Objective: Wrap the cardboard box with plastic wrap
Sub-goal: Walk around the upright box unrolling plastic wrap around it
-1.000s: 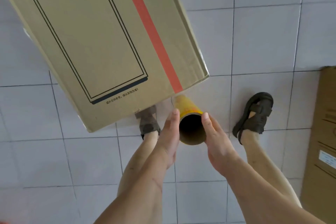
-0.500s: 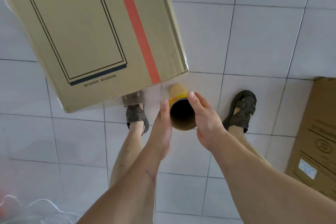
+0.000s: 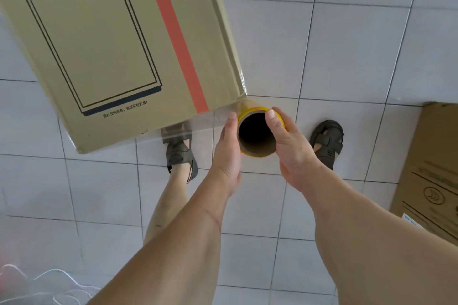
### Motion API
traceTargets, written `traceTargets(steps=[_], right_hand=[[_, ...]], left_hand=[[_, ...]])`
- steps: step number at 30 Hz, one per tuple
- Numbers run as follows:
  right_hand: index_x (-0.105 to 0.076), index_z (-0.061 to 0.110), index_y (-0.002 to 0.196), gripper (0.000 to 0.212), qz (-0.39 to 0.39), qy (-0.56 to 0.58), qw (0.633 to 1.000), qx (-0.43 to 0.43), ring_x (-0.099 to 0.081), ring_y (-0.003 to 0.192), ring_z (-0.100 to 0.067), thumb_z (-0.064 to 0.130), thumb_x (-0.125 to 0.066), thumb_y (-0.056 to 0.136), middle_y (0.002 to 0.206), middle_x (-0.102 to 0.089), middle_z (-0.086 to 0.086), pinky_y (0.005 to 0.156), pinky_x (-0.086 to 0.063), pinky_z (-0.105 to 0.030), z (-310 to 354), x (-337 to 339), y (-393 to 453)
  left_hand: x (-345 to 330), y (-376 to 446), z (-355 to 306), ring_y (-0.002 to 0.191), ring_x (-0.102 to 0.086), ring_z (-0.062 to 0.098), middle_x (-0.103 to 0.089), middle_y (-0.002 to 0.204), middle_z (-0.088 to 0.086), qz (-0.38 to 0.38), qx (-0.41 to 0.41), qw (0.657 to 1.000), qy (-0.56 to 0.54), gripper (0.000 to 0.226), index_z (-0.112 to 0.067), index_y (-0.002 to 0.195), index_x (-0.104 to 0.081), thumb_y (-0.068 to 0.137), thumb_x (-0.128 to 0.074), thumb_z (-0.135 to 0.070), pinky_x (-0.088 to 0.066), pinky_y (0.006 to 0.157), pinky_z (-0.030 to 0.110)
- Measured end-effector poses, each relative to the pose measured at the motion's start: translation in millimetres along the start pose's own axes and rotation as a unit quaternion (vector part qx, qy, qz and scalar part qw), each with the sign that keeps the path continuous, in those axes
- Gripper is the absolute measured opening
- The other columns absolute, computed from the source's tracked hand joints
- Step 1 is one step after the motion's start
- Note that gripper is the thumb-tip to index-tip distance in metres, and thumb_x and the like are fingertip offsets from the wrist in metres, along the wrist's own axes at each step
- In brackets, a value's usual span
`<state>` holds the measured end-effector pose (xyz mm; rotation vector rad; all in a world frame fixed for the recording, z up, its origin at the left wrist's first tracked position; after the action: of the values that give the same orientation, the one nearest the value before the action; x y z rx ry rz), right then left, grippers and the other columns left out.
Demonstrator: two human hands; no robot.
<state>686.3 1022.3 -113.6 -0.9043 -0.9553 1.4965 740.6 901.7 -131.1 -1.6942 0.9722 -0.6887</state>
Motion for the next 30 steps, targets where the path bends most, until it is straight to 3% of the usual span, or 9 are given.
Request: traceTargets(steps=[5,10,13,15,17,20,23,28,30], right_hand=[[-0.052,0.038,0.138,0.059,-0.055,0.01,0.998,-0.009,-0.057,0.115,-0.011,0.051,-0.072,0.084,0.124,-0.061,0.008,0.084,-0.041,-0.023,10,7,-8],[-0.061,0.03,0.132,0.051,-0.105,-0.03,0.994,0.028,-0.059,0.108,-0.014,0.045,-0.073,0.085,0.122,-0.063,0.004,0.082,-0.044,-0.022,35,36,-3],[-0.057,0.034,0.136,0.064,-0.1,-0.02,0.995,0.022,-0.057,0.118,-0.013,0.06,-0.072,0.08,0.126,-0.062,0.006,0.096,-0.043,-0.026,29,46,-1],[-0.056,0.038,0.135,0.088,-0.065,0.011,0.998,-0.012,-0.056,0.124,-0.014,0.078,-0.075,0.059,0.129,-0.064,0.007,0.109,-0.039,-0.038,20,44,-3],[-0.057,0.04,0.133,0.097,-0.04,0.03,0.999,-0.02,-0.057,0.125,-0.016,0.081,-0.079,0.047,0.128,-0.066,0.007,0.11,-0.04,-0.044,19,43,-2],[-0.064,0.038,0.125,0.067,-0.064,-0.013,0.998,0.007,-0.062,0.112,-0.01,0.064,-0.079,0.066,0.116,-0.069,0.008,0.096,-0.048,-0.031,45,53,1],[-0.067,0.039,0.119,0.043,-0.089,-0.087,0.991,0.04,-0.062,0.106,-0.009,0.06,-0.07,0.081,0.112,-0.068,0.01,0.089,-0.048,-0.027,70,66,10],[-0.061,0.038,0.129,0.092,-0.062,-0.033,0.997,0.018,-0.058,0.123,-0.014,0.086,-0.071,0.052,0.127,-0.066,0.009,0.111,-0.04,-0.042,59,69,14],[-0.061,0.039,0.128,0.091,-0.038,-0.007,0.999,0.017,-0.058,0.124,-0.014,0.087,-0.07,0.052,0.126,-0.067,0.009,0.112,-0.039,-0.042,56,65,14]], left_hand=[[-18,-7,4,0.126,-0.064,0.007,-0.072,0.132,-0.008,0.052,0.0,0.998,-0.017,0.073,-0.028,0.144,-0.056,0.092,-0.041,-0.077,-0.041,0.118,0.04],[-49,-17,16,0.131,-0.061,0.011,-0.068,0.139,-0.005,0.116,0.022,0.99,-0.074,0.085,-0.029,0.149,-0.051,0.081,-0.044,-0.079,-0.042,0.118,0.041],[-61,-15,8,0.129,-0.061,0.008,-0.069,0.136,-0.006,0.077,0.001,0.996,-0.052,0.098,-0.027,0.147,-0.052,0.073,-0.047,-0.09,-0.043,0.113,0.035],[-62,-11,1,0.133,-0.057,0.01,-0.067,0.138,-0.007,0.051,-0.007,0.999,-0.017,0.106,-0.032,0.144,-0.053,0.063,-0.05,-0.1,-0.037,0.118,0.039],[-62,-7,-3,0.133,-0.057,0.012,-0.067,0.137,-0.007,0.044,-0.005,0.999,-0.012,0.091,-0.033,0.141,-0.055,0.072,-0.05,-0.093,-0.036,0.12,0.043],[-76,-11,2,0.131,-0.061,0.012,-0.07,0.134,-0.005,0.086,0.02,0.993,-0.075,0.064,-0.028,0.143,-0.056,0.098,-0.04,-0.071,-0.041,0.118,0.038],[-94,-17,7,0.135,-0.055,0.011,-0.068,0.128,-0.014,0.115,0.031,0.99,-0.073,0.055,-0.038,0.133,-0.055,0.1,-0.027,-0.071,-0.037,0.118,0.036],[-93,-6,-12,0.133,-0.055,0.003,-0.067,0.137,-0.011,0.056,-0.031,0.998,-0.016,0.085,-0.029,0.14,-0.056,0.08,-0.043,-0.088,-0.033,0.121,0.035],[-92,-2,-20,0.136,-0.052,0.005,-0.064,0.141,-0.01,0.052,-0.039,0.998,-0.021,0.089,-0.029,0.144,-0.055,0.075,-0.046,-0.086,-0.031,0.123,0.038]])
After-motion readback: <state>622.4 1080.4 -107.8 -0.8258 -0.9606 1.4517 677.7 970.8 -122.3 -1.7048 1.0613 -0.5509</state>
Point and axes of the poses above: each hand's wrist, its own y-axis towards the middle knuckle, its own x-axis out of the back of the hand, z = x × y, the point moved 8 cm from there along y, towards the middle knuckle
